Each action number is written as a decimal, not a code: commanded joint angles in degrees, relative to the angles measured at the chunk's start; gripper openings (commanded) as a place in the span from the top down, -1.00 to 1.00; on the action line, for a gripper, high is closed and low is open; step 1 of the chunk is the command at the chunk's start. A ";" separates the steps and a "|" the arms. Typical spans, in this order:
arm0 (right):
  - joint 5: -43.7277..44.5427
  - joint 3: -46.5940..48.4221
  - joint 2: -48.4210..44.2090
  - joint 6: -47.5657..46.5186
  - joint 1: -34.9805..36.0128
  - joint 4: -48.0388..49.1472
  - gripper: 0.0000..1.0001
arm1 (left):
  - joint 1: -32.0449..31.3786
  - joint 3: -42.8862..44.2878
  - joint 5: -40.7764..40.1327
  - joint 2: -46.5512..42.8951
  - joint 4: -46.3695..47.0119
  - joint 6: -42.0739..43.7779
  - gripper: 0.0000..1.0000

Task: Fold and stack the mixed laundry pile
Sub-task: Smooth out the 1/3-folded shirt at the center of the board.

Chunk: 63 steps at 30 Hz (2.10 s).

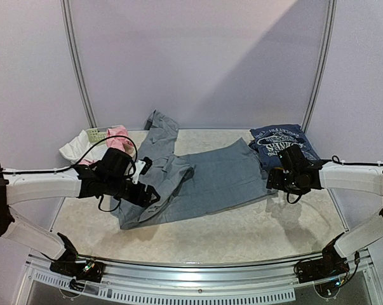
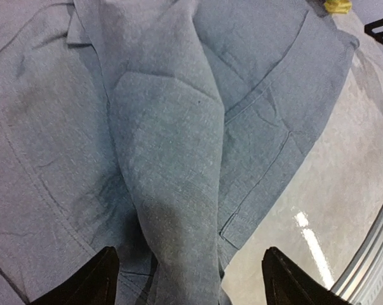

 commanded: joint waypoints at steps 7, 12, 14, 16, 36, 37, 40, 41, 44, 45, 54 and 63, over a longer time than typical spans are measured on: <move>-1.72 -0.64 0.57 0.38 -0.34 1.40 -0.82 | -1.40 6.40 -2.38 14.25 2.96 1.92 0.13; -1.23 -0.78 0.80 0.22 -0.34 1.39 -0.82 | -1.40 7.45 -4.84 15.20 2.19 3.04 1.00; -1.22 -0.55 1.35 0.07 -0.32 1.33 -0.82 | -1.40 7.48 -6.55 14.62 1.20 4.02 1.00; -1.19 -0.22 1.81 -0.11 -0.27 1.29 -0.82 | -1.40 7.40 -8.32 13.65 0.17 4.96 1.00; -1.31 4.00 7.58 -2.11 -0.31 1.69 -0.82 | 1.64 5.11 -28.31 11.21 4.03 9.51 1.00; -1.31 3.99 7.67 -2.16 -0.34 1.80 -0.82 | 1.81 5.03 -28.79 11.43 4.51 9.54 1.00; -1.19 3.95 7.77 -2.25 -0.30 1.67 -0.82 | 2.24 5.35 -29.63 12.49 5.35 9.52 0.86; -1.18 3.91 7.77 -2.23 -0.26 1.64 -0.82 | 2.28 5.53 -30.08 12.99 5.43 9.44 0.79; -1.26 3.60 7.73 -2.13 -0.39 1.71 -0.82 | 2.29 5.40 -34.08 13.91 6.24 8.30 0.58; -1.27 3.49 7.70 -2.14 -0.35 1.73 -0.82 | 2.29 5.03 -35.96 13.83 6.61 7.65 0.53; -3.59 2.34 6.82 -2.19 -0.33 3.58 -0.83 | 1.78 2.12 -45.01 5.20 1.28 1.12 -0.47; -13.82 -0.76 6.37 -1.04 -3.94 8.94 -0.78 | 0.01 0.07 -37.87 -4.43 -10.20 -7.75 -0.49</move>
